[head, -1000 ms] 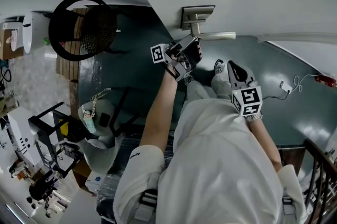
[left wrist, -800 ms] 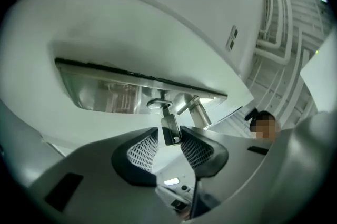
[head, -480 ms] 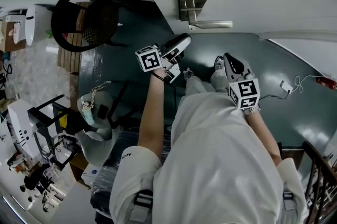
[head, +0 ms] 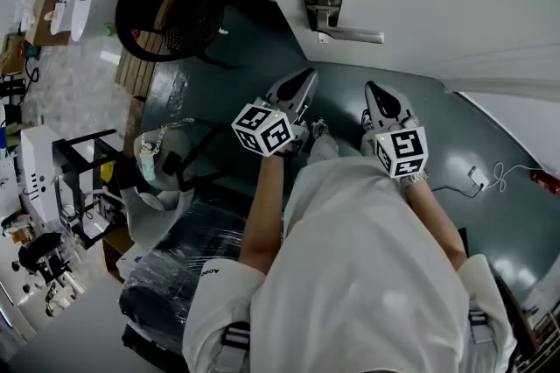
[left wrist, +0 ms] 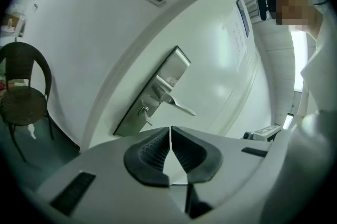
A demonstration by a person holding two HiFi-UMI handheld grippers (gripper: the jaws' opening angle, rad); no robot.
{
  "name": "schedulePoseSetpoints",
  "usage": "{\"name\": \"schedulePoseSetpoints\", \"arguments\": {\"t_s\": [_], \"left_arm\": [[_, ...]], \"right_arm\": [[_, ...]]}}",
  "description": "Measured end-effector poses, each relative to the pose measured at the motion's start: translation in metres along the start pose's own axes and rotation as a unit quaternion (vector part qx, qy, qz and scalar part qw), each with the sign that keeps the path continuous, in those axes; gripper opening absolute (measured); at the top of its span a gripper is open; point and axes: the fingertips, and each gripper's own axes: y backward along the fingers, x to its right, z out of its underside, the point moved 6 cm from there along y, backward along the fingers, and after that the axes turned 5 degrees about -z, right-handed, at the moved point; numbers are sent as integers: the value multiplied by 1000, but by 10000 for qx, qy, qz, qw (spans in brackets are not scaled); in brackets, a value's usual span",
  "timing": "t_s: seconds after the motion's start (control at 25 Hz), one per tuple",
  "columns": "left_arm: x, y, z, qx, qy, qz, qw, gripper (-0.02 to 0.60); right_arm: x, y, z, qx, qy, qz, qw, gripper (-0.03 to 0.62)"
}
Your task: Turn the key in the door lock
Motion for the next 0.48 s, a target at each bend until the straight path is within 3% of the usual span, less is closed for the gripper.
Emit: {"name": "schedulePoseSetpoints", "arguments": {"t_s": [0.12,0.28,0.48], "left_arm": [[27,10,0,333,-116,-451,9984,15],[68,22,7,588,-639,-1132,9898,9],[112,38,19,973,-1026,-2269,9636,8]], "right_arm": [[4,8,-17,350,146,-379,9986,-8],[8,19,-44,769,296,-980,9918,-8],[12,36,-69,1045,395,-1751,9782,-8]]}}
